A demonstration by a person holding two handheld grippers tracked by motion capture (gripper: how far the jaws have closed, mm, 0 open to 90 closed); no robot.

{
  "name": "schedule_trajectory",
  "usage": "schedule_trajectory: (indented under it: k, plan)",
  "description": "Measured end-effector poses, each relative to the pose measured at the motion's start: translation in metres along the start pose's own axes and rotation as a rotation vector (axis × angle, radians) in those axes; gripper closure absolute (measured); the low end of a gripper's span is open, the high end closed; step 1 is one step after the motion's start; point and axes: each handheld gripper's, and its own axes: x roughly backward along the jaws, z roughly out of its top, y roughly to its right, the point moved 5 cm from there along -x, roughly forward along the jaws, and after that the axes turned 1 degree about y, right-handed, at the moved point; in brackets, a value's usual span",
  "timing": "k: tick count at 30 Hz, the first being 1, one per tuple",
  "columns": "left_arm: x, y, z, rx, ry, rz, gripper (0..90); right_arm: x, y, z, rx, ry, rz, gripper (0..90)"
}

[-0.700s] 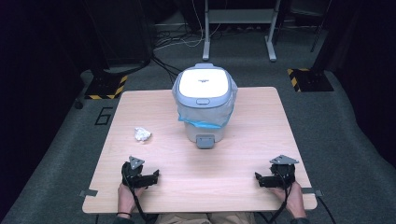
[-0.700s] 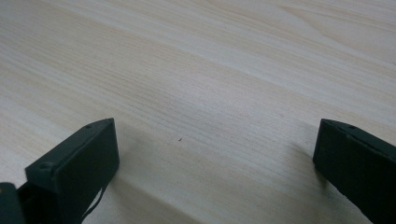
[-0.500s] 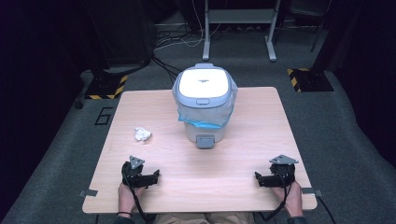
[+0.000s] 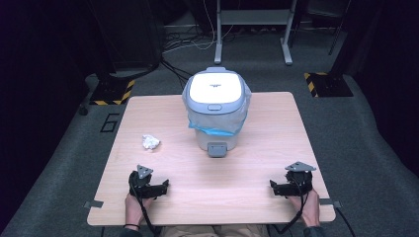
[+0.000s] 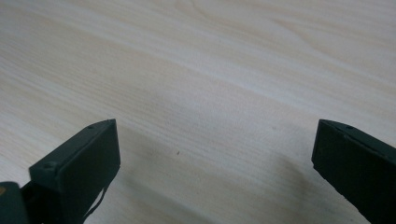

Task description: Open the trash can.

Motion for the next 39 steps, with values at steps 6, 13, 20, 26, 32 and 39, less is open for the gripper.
schedule_trajectory:
  k: [6, 13, 20, 26, 32, 39]
  plan:
    - [0.000, 0.000, 0.000, 0.001, -0.001, -0.001, 7.4, 0.006, -0.007, 0.012, 0.011, 0.013, 0.025, 0.9]
    - [0.000, 0.001, 0.000, 0.004, -0.002, -0.005, 7.4, 0.012, -0.018, 0.025, 0.039, 0.020, 0.046, 1.4]
    - [0.000, 0.001, 0.000, -0.001, -0.001, -0.004, 7.5, 0.014, -0.026, 0.038, 0.058, 0.020, 0.063, 1.6]
    - [0.000, 0.001, 0.000, -0.004, -0.001, -0.006, 7.5, 0.017, -0.034, 0.049, 0.075, 0.038, 0.082, 2.0]
    - [0.000, 0.001, 0.000, -0.007, -0.002, -0.006, 7.6, 0.018, -0.045, 0.062, 0.093, 0.049, 0.118, 2.1]
    - [0.000, 0.002, 0.000, -0.012, -0.001, -0.010, 7.7, 0.020, -0.053, 0.073, 0.100, 0.052, 0.130, 2.9]
